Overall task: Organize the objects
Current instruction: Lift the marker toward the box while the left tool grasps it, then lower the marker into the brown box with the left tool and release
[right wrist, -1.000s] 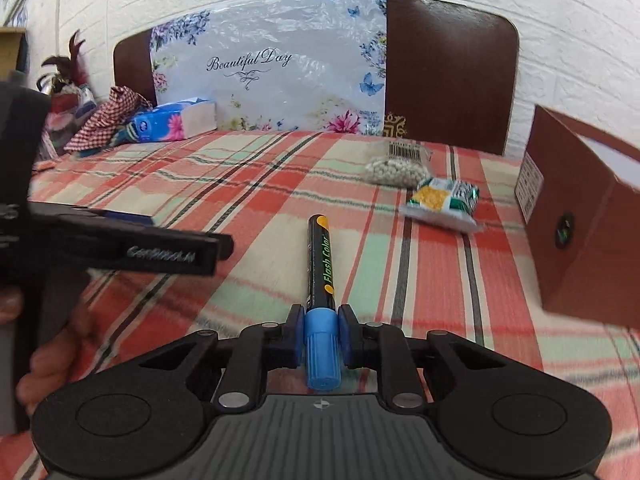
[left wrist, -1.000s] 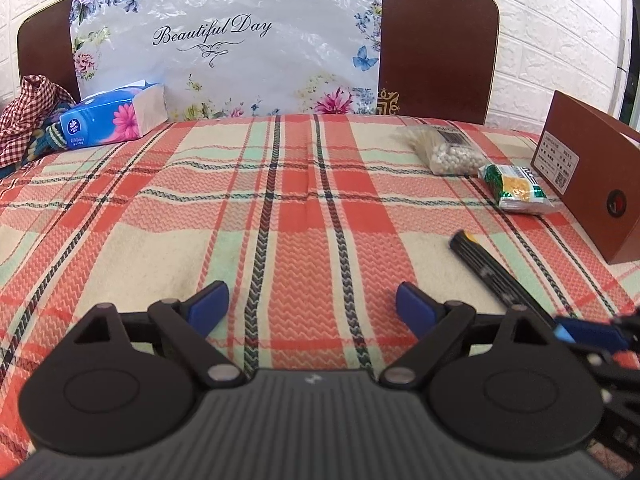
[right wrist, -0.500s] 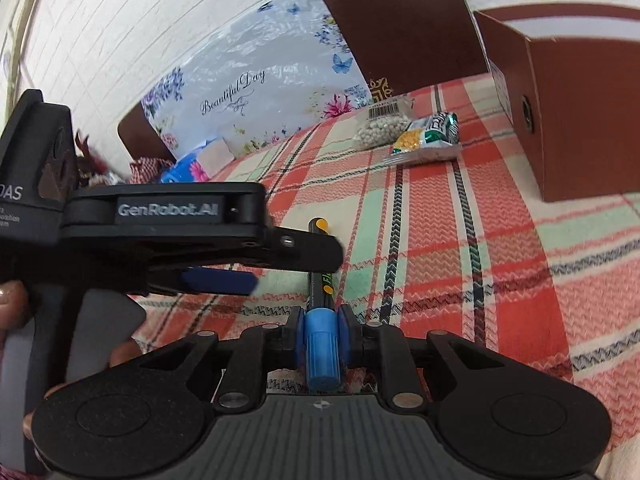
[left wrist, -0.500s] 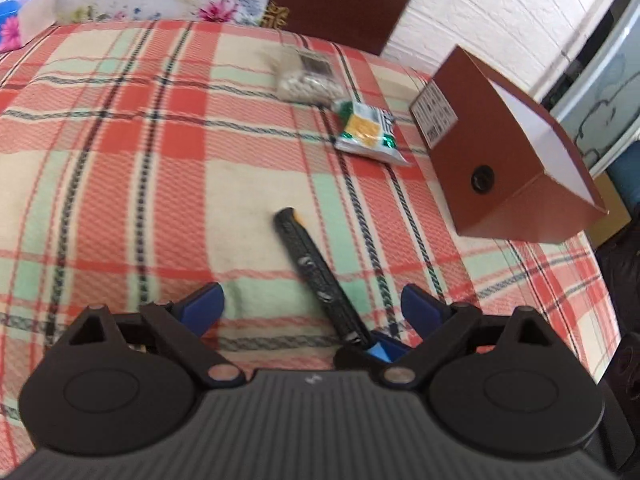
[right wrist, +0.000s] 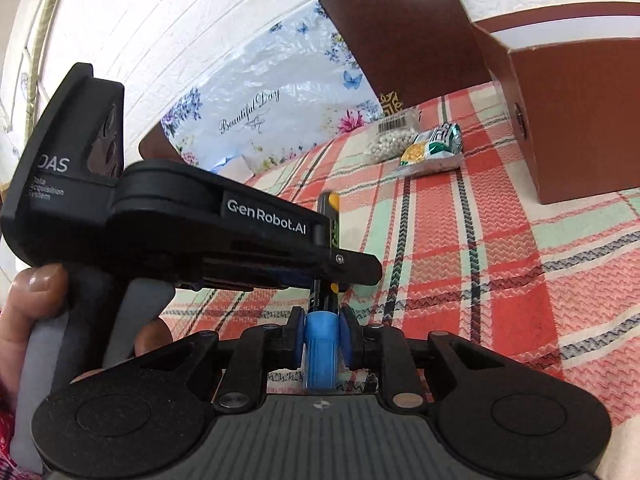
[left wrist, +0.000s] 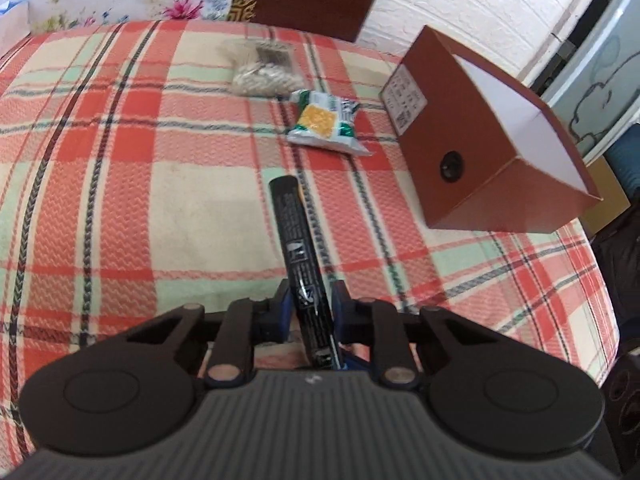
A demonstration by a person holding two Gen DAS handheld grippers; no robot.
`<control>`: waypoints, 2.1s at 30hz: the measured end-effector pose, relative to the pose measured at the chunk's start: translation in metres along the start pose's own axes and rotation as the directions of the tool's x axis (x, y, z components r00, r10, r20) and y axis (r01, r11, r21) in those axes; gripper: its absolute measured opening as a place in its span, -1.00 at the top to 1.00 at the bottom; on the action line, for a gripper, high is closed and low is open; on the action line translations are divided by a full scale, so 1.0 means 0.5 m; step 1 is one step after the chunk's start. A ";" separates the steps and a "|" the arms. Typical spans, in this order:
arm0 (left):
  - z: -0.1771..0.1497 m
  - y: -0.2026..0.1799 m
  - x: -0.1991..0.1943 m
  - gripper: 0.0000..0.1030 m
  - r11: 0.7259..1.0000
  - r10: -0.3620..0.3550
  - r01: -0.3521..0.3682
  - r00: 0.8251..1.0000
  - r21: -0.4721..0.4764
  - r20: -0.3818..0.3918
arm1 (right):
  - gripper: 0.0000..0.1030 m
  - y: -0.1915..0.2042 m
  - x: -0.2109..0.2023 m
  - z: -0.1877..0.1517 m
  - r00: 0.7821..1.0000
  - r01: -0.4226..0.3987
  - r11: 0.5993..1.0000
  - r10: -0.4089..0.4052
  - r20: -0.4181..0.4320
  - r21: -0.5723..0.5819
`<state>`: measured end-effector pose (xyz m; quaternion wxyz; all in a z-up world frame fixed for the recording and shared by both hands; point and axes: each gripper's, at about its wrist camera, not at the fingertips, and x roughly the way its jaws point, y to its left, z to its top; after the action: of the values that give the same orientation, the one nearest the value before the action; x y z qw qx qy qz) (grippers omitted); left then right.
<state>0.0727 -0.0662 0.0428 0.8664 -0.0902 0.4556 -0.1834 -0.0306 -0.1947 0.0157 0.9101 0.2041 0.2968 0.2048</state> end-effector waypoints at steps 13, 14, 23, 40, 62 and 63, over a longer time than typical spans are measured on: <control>0.142 -0.243 -0.044 0.66 0.960 -0.139 0.097 0.979 0.261 0.149 | 0.63 -0.049 -0.137 0.147 0.935 0.178 0.982 -0.148 0.323 -0.065; 0.156 -0.264 -0.042 0.66 0.954 -0.149 0.098 0.975 0.283 0.165 | 0.63 -0.057 -0.146 0.165 0.923 0.199 0.978 -0.164 0.349 -0.068; 0.224 -0.356 0.045 0.46 0.931 -0.138 0.061 0.971 0.361 0.194 | 0.63 -0.161 -0.134 0.258 0.836 0.369 0.929 -0.315 0.449 -0.036; 0.139 -0.275 0.006 0.13 0.944 -0.071 -0.023 0.960 0.330 0.269 | 0.17 -0.151 -0.140 0.186 0.768 0.514 0.858 -0.446 0.459 -0.027; -0.025 0.074 -0.021 -0.02 0.946 0.268 -0.301 0.934 0.118 0.237 | -0.07 0.018 0.003 0.043 0.892 0.445 0.872 -0.412 0.186 -0.203; -0.028 0.091 -0.023 -0.02 0.945 0.281 -0.311 0.930 0.102 0.236 | -0.07 0.020 0.009 0.041 0.894 0.443 0.871 -0.412 0.175 -0.212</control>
<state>0.0660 -0.0200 0.0288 0.9330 0.0202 0.3523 -0.0703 -0.0171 -0.1894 0.0339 0.9676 0.0311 0.2498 0.0203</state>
